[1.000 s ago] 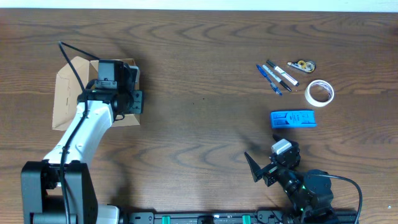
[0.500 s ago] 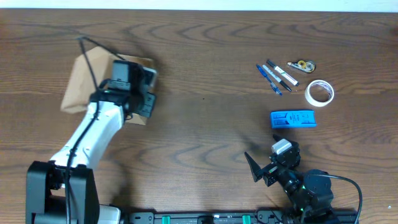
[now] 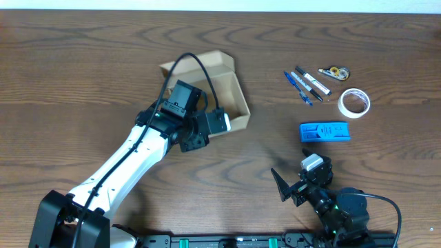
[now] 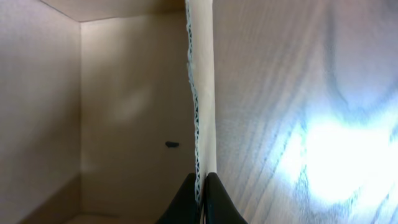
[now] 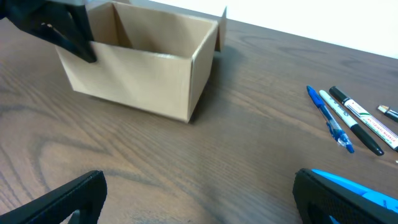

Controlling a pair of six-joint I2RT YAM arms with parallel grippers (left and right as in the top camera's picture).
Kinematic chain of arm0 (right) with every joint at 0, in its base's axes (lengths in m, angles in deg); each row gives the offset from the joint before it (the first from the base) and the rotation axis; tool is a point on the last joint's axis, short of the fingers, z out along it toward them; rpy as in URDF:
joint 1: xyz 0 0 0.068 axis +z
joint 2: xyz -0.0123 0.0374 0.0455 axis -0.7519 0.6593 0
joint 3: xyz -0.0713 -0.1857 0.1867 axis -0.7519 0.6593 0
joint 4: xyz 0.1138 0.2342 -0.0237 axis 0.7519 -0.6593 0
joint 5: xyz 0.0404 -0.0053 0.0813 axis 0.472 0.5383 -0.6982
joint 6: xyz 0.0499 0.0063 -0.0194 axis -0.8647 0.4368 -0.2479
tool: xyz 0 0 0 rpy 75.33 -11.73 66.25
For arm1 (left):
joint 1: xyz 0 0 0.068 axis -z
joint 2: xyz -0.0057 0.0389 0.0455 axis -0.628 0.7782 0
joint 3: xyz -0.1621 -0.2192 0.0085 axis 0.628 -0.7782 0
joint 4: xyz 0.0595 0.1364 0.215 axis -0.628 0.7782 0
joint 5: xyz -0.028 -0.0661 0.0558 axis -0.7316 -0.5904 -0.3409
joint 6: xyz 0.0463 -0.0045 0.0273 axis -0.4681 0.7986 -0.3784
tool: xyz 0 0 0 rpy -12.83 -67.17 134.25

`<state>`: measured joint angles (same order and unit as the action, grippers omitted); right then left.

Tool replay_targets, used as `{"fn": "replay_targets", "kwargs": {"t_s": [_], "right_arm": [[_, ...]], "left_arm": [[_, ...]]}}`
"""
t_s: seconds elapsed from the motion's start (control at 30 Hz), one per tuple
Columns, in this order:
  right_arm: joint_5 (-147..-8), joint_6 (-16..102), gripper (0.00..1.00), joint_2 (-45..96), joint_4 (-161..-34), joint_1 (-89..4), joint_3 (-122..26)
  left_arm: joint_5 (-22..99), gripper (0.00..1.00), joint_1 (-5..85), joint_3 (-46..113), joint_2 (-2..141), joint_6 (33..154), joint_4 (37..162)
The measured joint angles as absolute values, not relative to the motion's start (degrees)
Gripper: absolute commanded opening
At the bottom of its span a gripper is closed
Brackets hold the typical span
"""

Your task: Pack container

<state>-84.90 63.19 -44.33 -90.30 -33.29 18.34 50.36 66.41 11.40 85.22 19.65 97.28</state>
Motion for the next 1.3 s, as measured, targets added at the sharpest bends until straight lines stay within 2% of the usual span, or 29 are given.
{"fn": "replay_targets", "kwargs": {"t_s": [0.2,0.43,0.47,0.5,0.53,0.93,1.2,1.3], "right_arm": [[-84.90,63.19,0.99,-44.33,-90.30,-33.29,18.34],[-84.90,63.19,0.99,-44.33,-90.30,-33.29,18.34],[-84.90,63.19,0.99,-44.33,-90.30,-33.29,18.34],[-84.90,63.19,0.99,-44.33,-90.30,-33.29,18.34],[-84.90,63.19,0.99,-44.33,-90.30,-33.29,18.34],[-84.90,63.19,0.99,-44.33,-90.30,-33.29,18.34],[-84.90,63.19,0.99,-44.33,-90.32,-33.29,18.34],[-84.90,63.19,0.99,-44.33,-90.30,-33.29,18.34]], "left_arm": [[49.08,0.05,66.39,11.40,85.22,11.67,99.70],[43.65,0.05,66.39,11.40,85.22,8.24,100.71],[43.46,0.10,66.39,11.40,85.22,8.00,100.71],[43.22,0.33,66.39,11.40,85.22,7.78,100.71],[43.00,0.95,66.41,11.40,85.22,7.21,100.56],[46.02,0.95,66.43,12.10,84.48,13.92,100.36],[47.98,0.95,66.49,19.64,71.45,33.74,101.67],[50.28,0.95,66.49,21.04,65.73,42.77,105.74]]}}
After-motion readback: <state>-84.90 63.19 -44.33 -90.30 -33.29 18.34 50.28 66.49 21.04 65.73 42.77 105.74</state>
